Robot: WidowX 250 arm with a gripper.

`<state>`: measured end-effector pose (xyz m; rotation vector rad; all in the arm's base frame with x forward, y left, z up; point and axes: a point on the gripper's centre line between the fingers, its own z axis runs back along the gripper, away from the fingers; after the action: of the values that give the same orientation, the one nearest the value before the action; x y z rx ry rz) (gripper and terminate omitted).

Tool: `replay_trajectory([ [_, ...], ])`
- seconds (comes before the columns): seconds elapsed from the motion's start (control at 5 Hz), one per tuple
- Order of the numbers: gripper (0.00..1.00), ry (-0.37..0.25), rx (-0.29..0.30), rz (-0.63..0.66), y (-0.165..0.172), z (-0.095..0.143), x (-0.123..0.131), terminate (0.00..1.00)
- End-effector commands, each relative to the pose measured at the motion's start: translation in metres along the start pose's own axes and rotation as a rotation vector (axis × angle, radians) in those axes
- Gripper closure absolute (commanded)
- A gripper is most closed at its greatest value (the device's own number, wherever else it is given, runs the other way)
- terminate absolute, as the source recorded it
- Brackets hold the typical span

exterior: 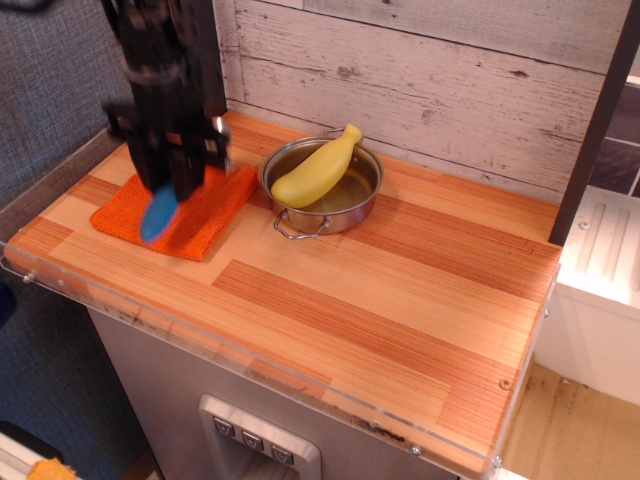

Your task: Move spoon to upper right corner of table.

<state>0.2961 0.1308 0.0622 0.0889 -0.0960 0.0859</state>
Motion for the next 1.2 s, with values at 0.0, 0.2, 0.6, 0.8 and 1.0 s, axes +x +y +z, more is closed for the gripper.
replay_trajectory([
  [0.0, 1.0, -0.106, -0.013, 0.049, -0.004, 0.059, 0.001, 0.0],
  [0.2, 1.0, -0.1, -0.091, -0.025, -0.053, 0.062, 0.007, 0.0],
  [0.6, 1.0, -0.079, -0.128, -0.167, -0.155, 0.059, 0.012, 0.0],
  [0.8, 1.0, -0.074, -0.131, -0.19, -0.198, 0.047, 0.022, 0.0],
  [1.0, 1.0, -0.056, -0.126, -0.187, -0.221, 0.027, 0.038, 0.0],
])
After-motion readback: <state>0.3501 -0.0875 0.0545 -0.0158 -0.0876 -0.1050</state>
